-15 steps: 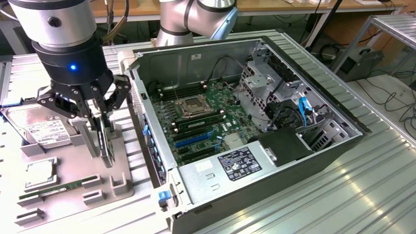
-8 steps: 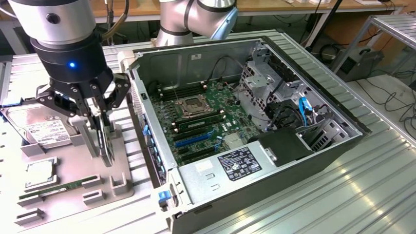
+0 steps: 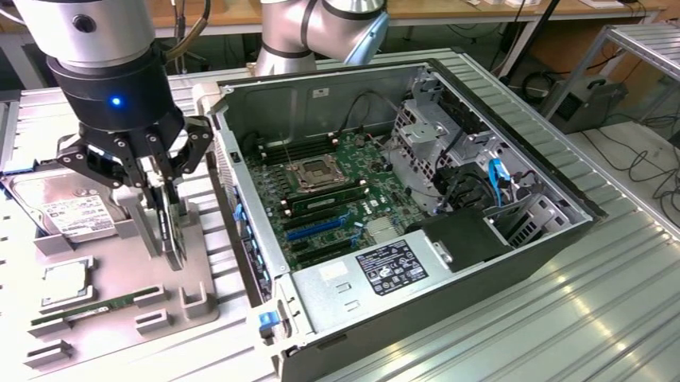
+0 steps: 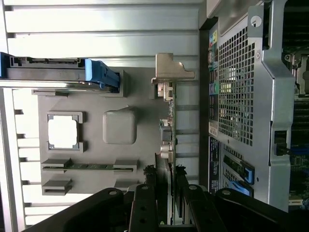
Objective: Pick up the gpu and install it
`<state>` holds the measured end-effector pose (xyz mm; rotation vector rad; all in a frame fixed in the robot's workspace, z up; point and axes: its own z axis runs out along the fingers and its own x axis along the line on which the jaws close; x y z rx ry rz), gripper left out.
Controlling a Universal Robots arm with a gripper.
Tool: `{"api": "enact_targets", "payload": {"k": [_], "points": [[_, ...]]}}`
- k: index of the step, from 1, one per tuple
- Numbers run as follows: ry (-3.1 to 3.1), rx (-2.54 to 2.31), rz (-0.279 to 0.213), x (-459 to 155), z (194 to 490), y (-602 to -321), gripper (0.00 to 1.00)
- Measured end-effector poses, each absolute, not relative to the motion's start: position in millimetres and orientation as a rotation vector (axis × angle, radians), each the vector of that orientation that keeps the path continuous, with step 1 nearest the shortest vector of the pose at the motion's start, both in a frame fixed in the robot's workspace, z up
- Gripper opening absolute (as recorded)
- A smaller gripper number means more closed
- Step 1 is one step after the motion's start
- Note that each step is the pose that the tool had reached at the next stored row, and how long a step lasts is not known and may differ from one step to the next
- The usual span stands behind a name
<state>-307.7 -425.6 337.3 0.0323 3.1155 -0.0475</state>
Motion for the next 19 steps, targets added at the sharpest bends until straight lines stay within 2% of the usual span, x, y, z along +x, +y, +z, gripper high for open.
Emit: {"api": "enact_targets", "payload": {"k": [19], "points": [[3.115,0.032,-0.047,-307.6,346.8,-425.6,0.27]]}}
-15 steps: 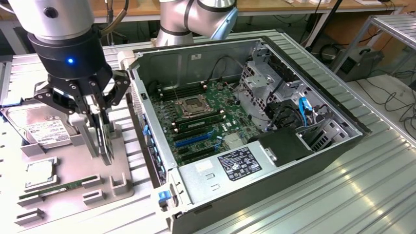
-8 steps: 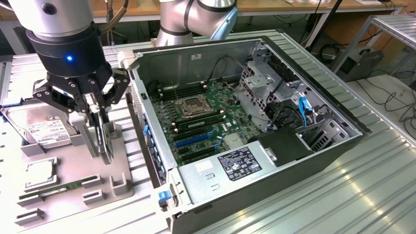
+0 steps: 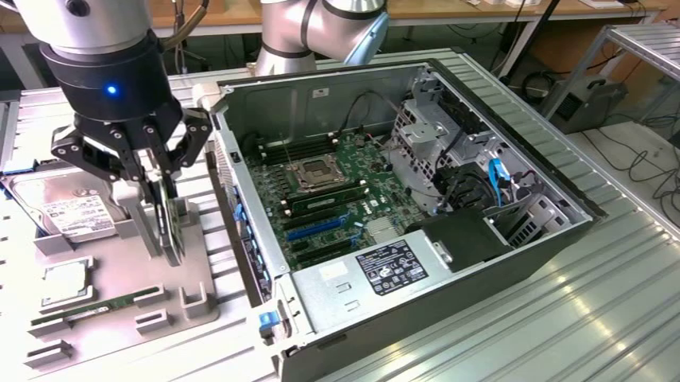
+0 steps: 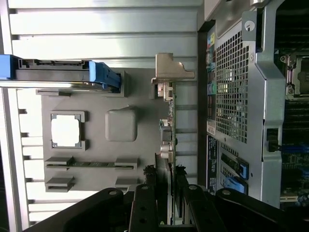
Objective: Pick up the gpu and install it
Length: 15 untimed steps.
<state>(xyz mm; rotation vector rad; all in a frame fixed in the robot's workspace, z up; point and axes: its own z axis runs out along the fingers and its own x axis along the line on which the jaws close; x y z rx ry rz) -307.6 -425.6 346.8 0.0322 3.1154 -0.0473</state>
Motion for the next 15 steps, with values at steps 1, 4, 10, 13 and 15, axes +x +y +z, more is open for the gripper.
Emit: {"api": "enact_targets", "payload": {"k": [1,4,10,13,15], "points": [[3.115,0.032,-0.047,-307.7,347.5,-425.6,0.27],[3.115,0.032,-0.047,-307.7,349.1,-425.6,0.27],[3.116,0.032,-0.047,-307.7,351.0,-425.6,0.27],[3.115,0.032,-0.047,-307.7,352.3,-425.6,0.27],[3.115,0.032,-0.047,-307.7,356.5,-425.6,0.27]]}}
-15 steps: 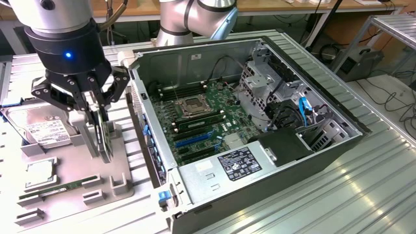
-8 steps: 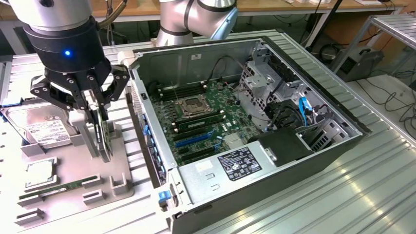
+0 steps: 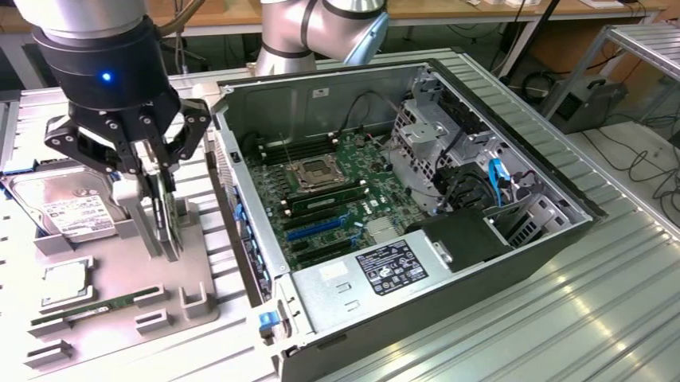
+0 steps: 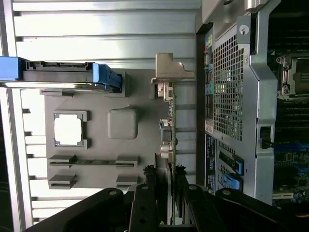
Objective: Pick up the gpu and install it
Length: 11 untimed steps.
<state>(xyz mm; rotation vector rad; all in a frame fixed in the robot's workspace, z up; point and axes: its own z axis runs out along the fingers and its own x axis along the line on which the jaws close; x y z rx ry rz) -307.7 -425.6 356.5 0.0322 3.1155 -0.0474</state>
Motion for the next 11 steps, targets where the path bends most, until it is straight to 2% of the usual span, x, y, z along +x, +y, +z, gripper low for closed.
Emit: {"api": "enact_targets", "payload": {"k": [7,11], "points": [[3.115,0.032,-0.047,-307.7,395.0,-425.6,0.27],[3.115,0.032,-0.047,-307.7,405.6,-425.6,0.27]]}}
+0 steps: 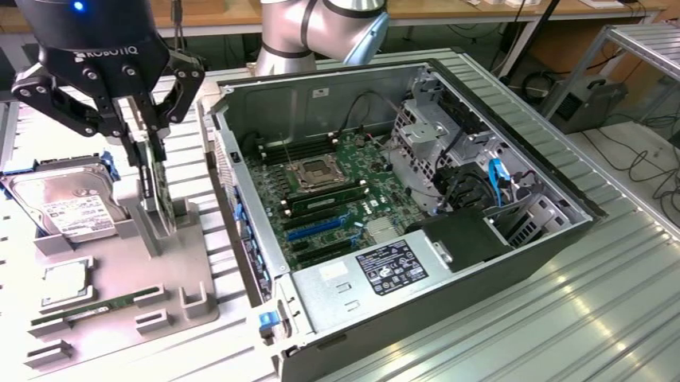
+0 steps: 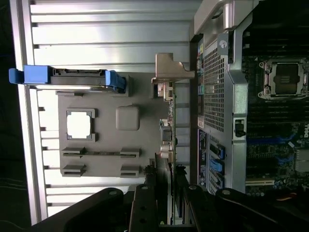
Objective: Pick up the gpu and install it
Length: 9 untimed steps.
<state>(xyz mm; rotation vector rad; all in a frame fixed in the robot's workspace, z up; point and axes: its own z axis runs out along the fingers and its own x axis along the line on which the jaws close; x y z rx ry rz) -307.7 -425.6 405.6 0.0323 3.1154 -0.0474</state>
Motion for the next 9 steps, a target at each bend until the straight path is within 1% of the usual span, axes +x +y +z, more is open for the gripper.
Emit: {"api": "enact_targets", "payload": {"k": [9], "points": [[3.115,0.032,-0.047,-307.7,413.7,-425.6,0.27]]}}
